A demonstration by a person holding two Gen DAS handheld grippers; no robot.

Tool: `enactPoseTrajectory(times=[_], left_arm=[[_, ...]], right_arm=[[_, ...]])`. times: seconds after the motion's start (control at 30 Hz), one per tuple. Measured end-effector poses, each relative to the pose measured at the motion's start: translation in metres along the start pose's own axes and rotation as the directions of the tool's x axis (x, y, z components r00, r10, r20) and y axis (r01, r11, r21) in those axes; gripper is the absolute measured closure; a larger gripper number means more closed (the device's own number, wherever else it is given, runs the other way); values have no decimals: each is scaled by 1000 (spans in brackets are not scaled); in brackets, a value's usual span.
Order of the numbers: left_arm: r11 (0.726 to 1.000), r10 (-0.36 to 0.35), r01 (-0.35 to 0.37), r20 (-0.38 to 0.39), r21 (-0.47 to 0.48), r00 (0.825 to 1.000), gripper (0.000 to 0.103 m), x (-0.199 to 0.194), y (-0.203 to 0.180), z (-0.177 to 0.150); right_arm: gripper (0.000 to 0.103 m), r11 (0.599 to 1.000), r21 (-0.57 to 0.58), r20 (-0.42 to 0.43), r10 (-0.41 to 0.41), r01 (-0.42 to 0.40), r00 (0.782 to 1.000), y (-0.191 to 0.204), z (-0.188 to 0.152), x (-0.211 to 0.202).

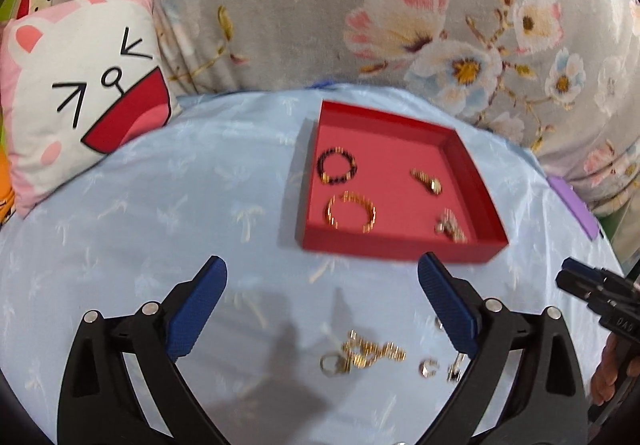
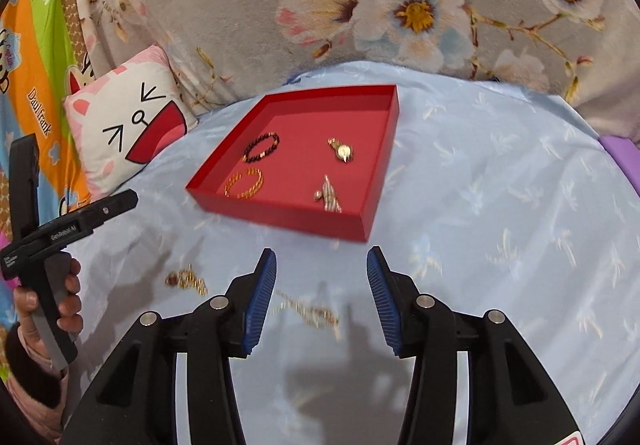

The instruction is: Organize jewelry

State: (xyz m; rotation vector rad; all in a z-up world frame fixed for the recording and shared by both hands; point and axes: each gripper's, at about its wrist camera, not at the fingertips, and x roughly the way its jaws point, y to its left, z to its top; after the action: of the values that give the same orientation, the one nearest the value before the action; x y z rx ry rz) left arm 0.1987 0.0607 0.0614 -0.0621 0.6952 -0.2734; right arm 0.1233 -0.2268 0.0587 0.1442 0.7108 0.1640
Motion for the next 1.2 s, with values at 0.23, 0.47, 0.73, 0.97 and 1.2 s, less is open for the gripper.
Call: enactPoseTrajectory(times=[0.23, 0.47, 0.73, 0.97, 1.2], left_arm=[[998, 47, -43, -84, 48, 995, 17, 16, -6, -52], [995, 66, -57, -122, 81, 990, 34, 28, -9, -68], [995, 57, -43, -152, 95, 987, 58, 35, -12, -70], [994, 44, -25, -171, 106, 984, 75, 38, -15, -70], [996, 25, -11, -165, 84, 986, 82, 37, -11, -70]], right_arm=[[56, 1000, 24, -22, -5, 5, 1000, 0, -37, -3], [56, 999, 18, -47, -31, 32, 998, -1, -55, 10], [56, 999, 14, -71, -31, 32, 997, 1, -61, 20], [56, 1000, -3, -87, -29, 29, 996, 7, -65, 24], [56, 999, -14, -86, -33, 32, 996, 9, -67, 24]])
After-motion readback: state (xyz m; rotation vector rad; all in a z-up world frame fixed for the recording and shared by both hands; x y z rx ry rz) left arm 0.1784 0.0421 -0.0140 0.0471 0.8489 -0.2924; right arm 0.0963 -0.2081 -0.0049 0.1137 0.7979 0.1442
